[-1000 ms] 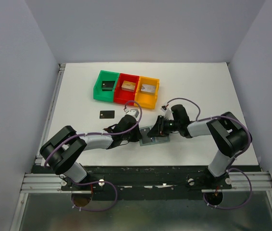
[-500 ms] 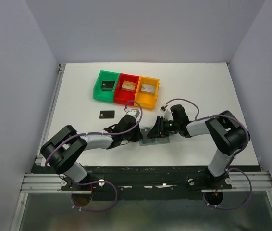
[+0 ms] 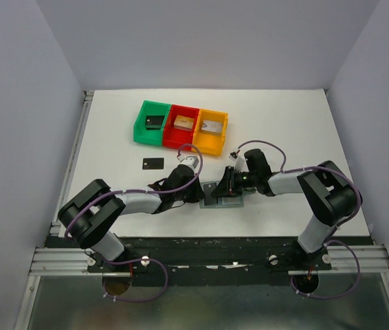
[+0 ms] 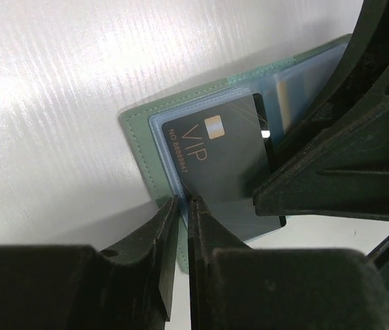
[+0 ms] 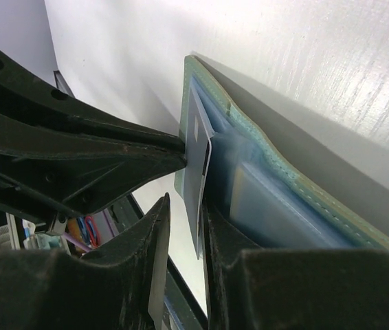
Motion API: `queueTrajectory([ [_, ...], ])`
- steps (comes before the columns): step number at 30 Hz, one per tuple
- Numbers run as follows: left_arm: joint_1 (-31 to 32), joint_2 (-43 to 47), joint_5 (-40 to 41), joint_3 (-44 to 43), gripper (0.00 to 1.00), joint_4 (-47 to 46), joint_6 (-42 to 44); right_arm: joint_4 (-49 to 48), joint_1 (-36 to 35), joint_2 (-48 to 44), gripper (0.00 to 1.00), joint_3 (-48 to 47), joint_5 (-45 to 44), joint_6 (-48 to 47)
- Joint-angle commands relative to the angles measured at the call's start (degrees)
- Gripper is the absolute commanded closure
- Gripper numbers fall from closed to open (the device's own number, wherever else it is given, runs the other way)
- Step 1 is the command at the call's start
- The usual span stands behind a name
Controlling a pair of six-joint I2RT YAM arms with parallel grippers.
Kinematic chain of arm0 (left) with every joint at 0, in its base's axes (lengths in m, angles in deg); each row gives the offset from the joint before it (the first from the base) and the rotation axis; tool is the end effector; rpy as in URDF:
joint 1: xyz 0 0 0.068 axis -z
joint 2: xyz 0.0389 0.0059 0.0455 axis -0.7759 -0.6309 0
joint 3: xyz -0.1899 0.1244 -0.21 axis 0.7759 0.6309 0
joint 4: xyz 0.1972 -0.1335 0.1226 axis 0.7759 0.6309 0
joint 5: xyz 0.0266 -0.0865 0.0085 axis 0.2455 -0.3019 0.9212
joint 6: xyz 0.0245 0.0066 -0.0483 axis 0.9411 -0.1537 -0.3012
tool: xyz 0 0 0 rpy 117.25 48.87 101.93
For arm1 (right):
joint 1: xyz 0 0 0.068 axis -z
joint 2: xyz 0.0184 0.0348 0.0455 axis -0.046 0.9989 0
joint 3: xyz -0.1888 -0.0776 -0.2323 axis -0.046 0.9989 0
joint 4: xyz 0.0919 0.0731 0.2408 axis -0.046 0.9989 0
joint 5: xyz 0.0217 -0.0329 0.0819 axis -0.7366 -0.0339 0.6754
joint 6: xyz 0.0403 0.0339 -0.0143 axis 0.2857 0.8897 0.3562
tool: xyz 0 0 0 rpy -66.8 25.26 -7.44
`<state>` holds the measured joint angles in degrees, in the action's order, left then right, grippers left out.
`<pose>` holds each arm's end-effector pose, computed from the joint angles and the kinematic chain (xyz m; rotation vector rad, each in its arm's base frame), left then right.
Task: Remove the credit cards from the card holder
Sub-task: Remove the credit card from the card holder.
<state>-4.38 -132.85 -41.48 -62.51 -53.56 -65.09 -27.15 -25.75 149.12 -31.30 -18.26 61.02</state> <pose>0.1988 -0.2117 0.1709 0.1114 2.4097 -0.8253 0.2589 0.1682 0.1459 -0.1284 2.5439 1.4318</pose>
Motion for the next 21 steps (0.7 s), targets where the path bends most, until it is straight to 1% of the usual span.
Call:
queueTrajectory([
  [1,0.43,-1.64,0.00,1.94,0.79,3.31,-0.48,1.77,-0.27,-2.04,0.69,-0.36,0.30,-1.04],
  [8,0.35,-1.91,0.35,2.12,0.85,3.57,-0.48,3.09,-0.09,-3.18,0.69,0.00,-0.49,-1.57],
  [16,0.08,-1.82,0.53,2.47,0.88,3.57,-0.48,4.67,0.26,-4.23,0.69,0.00,-1.01,-2.36],
  [19,-0.01,-2.00,0.44,2.38,0.91,3.66,-0.30,5.20,0.34,-4.50,0.69,-0.18,-1.10,-2.54],
  [21,-0.18,-2.08,0.44,2.38,0.94,3.75,-0.21,5.47,0.43,-4.59,0.69,-0.09,-1.19,-2.71],
])
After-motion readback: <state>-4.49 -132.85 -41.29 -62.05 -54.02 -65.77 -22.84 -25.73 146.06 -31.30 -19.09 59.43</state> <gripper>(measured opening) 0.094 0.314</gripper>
